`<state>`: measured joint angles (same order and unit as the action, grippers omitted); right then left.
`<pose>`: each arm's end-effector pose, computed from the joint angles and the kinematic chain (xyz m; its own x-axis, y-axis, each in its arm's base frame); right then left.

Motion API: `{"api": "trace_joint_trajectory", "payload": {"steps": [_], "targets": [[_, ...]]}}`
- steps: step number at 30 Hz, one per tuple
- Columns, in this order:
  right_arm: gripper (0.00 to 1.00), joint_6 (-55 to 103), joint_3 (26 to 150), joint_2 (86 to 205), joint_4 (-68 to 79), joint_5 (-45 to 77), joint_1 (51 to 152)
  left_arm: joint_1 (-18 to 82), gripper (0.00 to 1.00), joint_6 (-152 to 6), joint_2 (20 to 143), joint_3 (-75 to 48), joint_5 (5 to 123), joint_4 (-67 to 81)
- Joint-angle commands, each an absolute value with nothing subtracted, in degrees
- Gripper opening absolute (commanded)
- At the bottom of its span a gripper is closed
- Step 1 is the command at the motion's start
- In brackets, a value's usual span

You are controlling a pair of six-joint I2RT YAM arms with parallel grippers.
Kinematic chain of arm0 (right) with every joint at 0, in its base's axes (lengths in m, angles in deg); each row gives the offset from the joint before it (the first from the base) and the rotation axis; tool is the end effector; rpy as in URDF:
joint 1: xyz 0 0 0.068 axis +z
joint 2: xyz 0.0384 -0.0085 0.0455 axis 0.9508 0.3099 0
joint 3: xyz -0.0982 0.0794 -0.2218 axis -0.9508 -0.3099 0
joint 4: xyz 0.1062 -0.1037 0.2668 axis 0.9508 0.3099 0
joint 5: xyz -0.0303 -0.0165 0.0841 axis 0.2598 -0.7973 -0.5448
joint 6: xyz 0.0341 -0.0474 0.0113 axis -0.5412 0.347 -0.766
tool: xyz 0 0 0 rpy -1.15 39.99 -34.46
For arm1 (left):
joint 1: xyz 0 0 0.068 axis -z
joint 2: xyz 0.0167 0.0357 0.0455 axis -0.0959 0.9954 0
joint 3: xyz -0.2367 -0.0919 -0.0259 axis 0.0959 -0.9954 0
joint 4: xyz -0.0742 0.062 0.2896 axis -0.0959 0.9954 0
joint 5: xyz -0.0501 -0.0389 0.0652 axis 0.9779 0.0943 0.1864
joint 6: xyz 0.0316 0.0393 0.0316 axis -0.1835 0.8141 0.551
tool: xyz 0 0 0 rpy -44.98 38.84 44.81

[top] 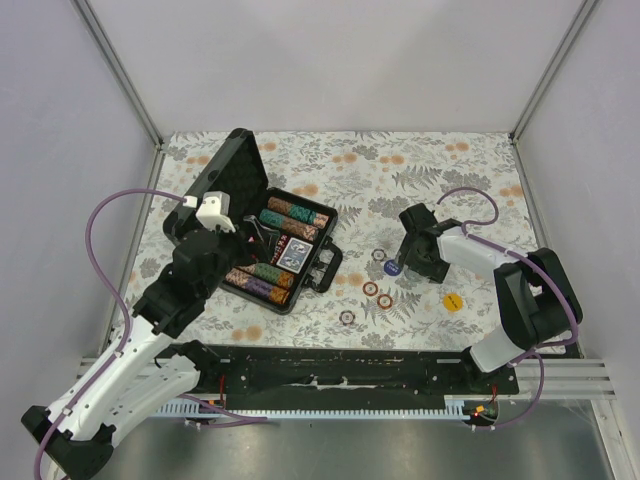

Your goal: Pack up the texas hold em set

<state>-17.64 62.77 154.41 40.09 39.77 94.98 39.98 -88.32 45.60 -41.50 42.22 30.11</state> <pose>0.2928 0.1117 0.1084 -0.8224 0.4316 -0.3707 0.4566 0.8894 0.0225 0.1938 -0.1205 0.3195 -0.3720 -0.2740 -0.8869 0.2196 0.9023 -0.3709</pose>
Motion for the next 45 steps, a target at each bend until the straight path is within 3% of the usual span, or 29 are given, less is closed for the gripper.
{"api": "trace_joint_trajectory", "payload": {"steps": [1,11,20,29,32,37,45], "targets": [[0.86,-17.38,63.68,152.54,40.91,43.18,94.71,40.05,0.95,-86.50,45.16,-41.48,40.51,28.87],[0.88,-17.91,63.60,152.72,40.47,43.53,94.62,40.05,0.95,-86.41,45.34,-41.39,40.33,29.14],[0.78,-19.23,62.19,153.16,39.59,42.30,93.39,40.13,0.95,-86.41,45.51,-41.48,40.24,29.31],[0.79,-18.00,62.01,155.35,38.97,38.52,93.31,40.05,0.95,-86.58,45.60,-41.48,40.42,29.66],[0.74,-17.91,62.28,155.62,39.23,37.99,93.31,40.05,0.95,-86.58,45.51,-41.30,40.42,29.93],[0.56,-17.82,63.85,153.96,40.46,38.43,94.01,40.05,0.95,-86.58,44.72,-41.21,40.16,30.45],[0.54,-14.66,74.38,150.96,39.68,40.37,104.54,40.05,0.95,-86.32,43.32,-40.78,38.58,31.68]]}}
